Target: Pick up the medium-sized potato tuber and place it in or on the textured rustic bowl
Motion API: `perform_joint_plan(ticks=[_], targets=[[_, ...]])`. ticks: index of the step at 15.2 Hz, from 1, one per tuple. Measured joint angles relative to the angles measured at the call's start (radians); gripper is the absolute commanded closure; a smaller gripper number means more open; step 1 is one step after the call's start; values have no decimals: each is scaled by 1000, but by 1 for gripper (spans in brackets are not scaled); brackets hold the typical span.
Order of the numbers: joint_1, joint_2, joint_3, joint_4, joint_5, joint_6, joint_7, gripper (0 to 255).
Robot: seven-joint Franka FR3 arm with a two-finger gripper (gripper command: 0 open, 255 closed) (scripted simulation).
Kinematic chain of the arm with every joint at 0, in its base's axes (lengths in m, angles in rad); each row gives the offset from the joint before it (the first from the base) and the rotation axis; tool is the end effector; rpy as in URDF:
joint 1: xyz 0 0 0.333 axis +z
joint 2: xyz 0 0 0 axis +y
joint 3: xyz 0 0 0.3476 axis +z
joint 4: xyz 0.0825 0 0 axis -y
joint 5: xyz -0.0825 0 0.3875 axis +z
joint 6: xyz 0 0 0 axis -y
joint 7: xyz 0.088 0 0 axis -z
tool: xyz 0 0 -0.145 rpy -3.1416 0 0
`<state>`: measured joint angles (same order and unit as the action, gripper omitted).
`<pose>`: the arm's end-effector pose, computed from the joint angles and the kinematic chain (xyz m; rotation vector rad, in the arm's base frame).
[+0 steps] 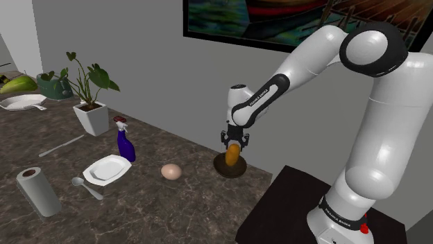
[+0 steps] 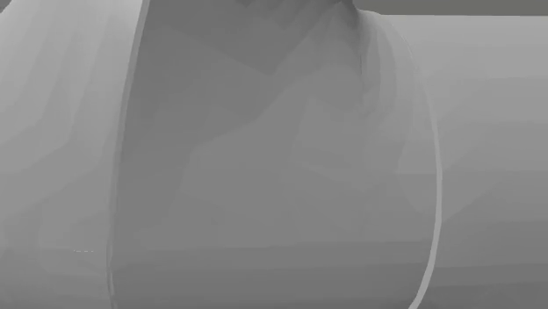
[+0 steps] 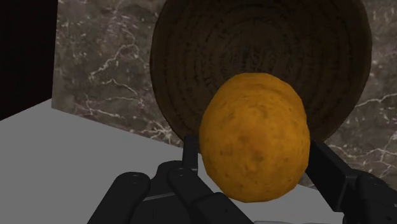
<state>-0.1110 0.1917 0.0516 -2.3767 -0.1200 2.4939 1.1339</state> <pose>0.5028 -0.0314 0.2267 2.6062 -1.5898 -0.0506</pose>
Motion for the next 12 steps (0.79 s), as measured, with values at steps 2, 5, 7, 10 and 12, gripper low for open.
perform_joint_plan(ticks=[2,5,7,10,12], targets=[[0,24,-2,-1,-6,26,4,255],[3,52,-5,-2,-14,60,13,255],[3,56,-6,1,-15,67,14,255],[3,60,-6,4,-15,67,15,255],[3,61,-6,4,-16,69,14,0]])
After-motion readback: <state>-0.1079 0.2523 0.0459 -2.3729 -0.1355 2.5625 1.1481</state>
